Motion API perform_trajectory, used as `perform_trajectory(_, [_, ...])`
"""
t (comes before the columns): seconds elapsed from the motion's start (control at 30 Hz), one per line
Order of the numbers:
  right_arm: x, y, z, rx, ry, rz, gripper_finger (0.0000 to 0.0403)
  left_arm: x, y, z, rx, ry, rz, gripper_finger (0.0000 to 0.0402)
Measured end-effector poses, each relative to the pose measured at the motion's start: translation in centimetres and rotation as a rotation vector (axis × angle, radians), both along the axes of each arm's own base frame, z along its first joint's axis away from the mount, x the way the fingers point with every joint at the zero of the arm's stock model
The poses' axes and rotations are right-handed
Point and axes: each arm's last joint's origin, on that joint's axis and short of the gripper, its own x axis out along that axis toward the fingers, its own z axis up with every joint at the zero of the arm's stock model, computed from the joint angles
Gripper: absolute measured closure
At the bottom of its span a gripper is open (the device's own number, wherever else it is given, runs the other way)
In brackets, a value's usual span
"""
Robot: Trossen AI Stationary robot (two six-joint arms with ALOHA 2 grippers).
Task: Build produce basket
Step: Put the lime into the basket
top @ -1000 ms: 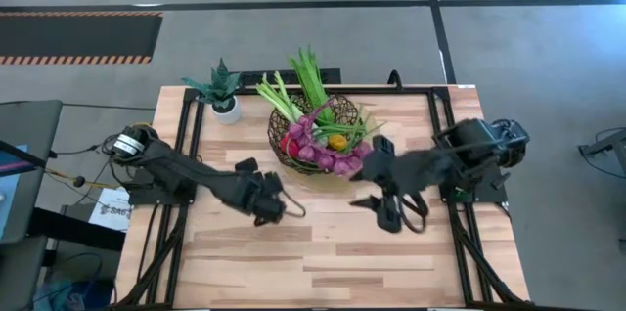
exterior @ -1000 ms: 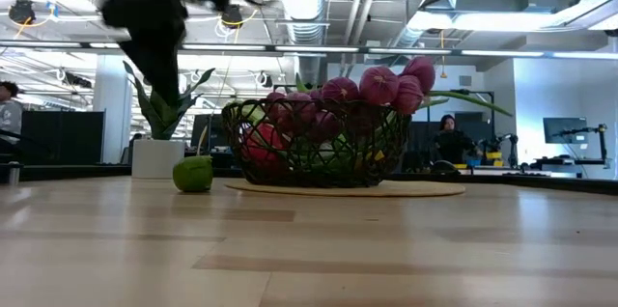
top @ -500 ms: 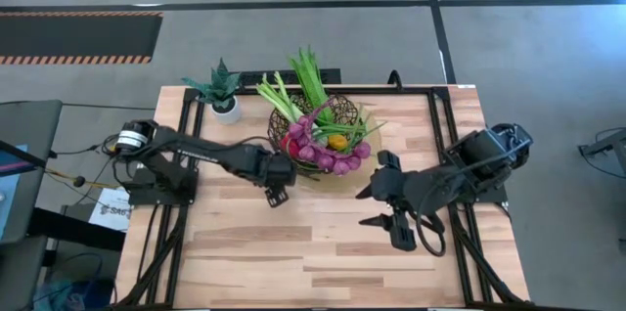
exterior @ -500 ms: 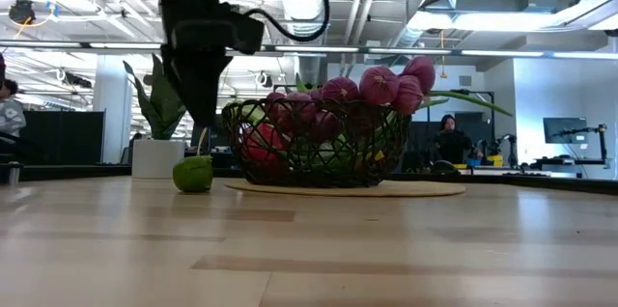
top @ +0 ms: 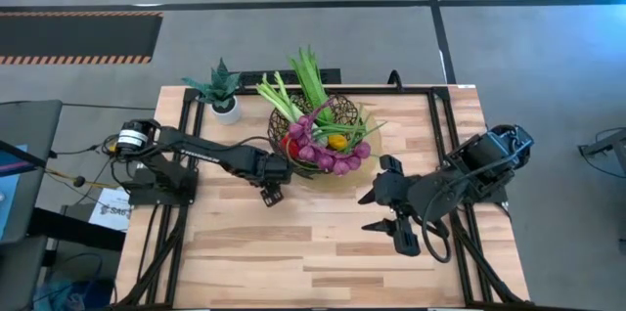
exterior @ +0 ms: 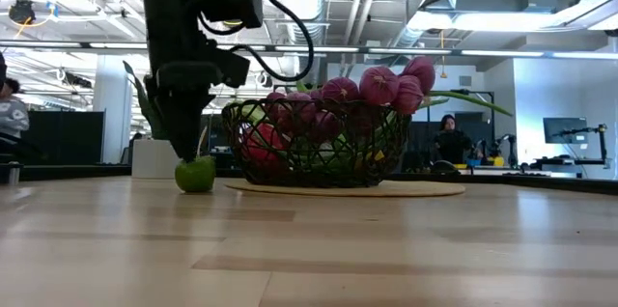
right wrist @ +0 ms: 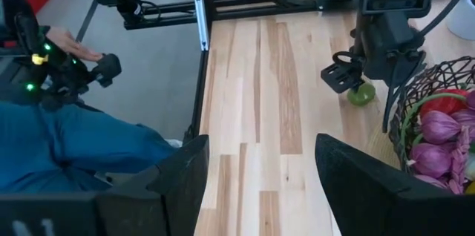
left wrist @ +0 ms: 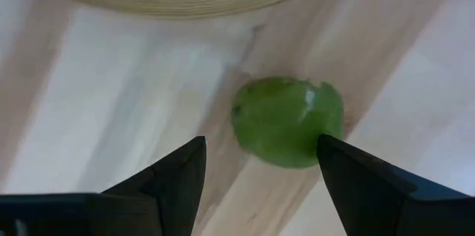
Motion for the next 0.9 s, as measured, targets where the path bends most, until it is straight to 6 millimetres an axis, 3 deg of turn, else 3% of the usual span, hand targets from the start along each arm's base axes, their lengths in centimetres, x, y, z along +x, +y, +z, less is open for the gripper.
perform_trajectory(0.57, [0.3,-0.4,0.0,0.006,-0.004,-0.02,0.0138,0.9,-0.2,-0.5,-0.089,-0.129,-0.047,0.0161])
perform_trajectory(0.9, [0.3,-0.3,0.1,0.019,-0.004,-0.025,0.0138,0.4,-0.2,-1.3,-0.101,-0.12,0.0,0.0273])
